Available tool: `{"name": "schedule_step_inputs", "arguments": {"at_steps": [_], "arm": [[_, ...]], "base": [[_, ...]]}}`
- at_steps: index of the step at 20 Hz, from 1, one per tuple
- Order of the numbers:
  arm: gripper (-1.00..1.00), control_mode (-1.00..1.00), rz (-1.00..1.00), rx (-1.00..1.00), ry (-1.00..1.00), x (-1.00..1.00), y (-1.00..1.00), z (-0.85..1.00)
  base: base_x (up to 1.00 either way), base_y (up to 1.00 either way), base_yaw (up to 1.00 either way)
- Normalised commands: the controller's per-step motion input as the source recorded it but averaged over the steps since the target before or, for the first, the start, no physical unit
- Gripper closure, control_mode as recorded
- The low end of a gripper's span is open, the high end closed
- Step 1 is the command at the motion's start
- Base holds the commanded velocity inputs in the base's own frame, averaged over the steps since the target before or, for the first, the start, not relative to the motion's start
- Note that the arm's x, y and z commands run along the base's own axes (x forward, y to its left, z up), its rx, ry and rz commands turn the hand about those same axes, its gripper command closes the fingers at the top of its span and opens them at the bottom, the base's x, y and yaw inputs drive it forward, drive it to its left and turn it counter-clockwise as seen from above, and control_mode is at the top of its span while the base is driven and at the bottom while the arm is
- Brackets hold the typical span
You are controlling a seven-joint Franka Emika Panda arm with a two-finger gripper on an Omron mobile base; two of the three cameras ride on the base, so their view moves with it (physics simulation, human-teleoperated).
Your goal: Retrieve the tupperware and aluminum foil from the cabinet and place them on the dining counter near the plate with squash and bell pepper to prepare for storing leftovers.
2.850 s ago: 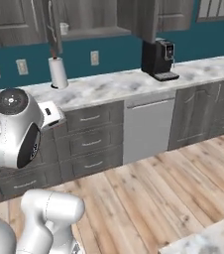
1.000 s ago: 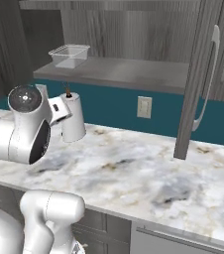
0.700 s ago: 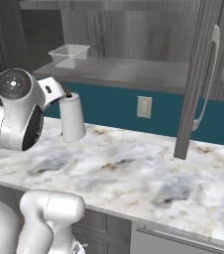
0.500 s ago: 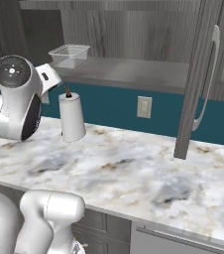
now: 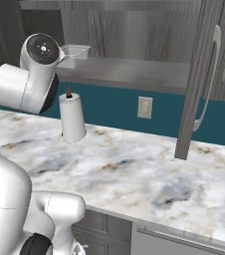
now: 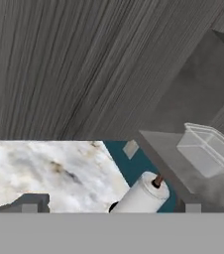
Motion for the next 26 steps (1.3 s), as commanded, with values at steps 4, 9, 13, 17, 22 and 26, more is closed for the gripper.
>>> {"name": "schedule_step_inputs", "arguments": {"at_steps": [4,9,13,17,22,26], "arm": [[-1.00,-1.00,0.09,0.00,-0.14,0.49,0.00,0.01],[-1.00,-1.00,0.00,0.00,-0.06,0.60,0.08,0.00],[-1.00,-1.00,0.00,0.00,0.00,0.66,0.12,0.00],[-1.00,-1.00,0.01,0.00,0.00,0.69,0.07,0.00],[-1.00,-1.00,0.04,0.00,0.00,0.71,0.03,0.00],[-1.00,-1.00,0.04,0.00,0.01,0.75,0.06,0.02]], "base": [[0.00,0.00,0.00],[0.00,0.00,0.00],[0.00,0.00,0.00],[0.00,0.00,0.00],[0.00,0.00,0.00],[0.00,0.00,0.00]]}}
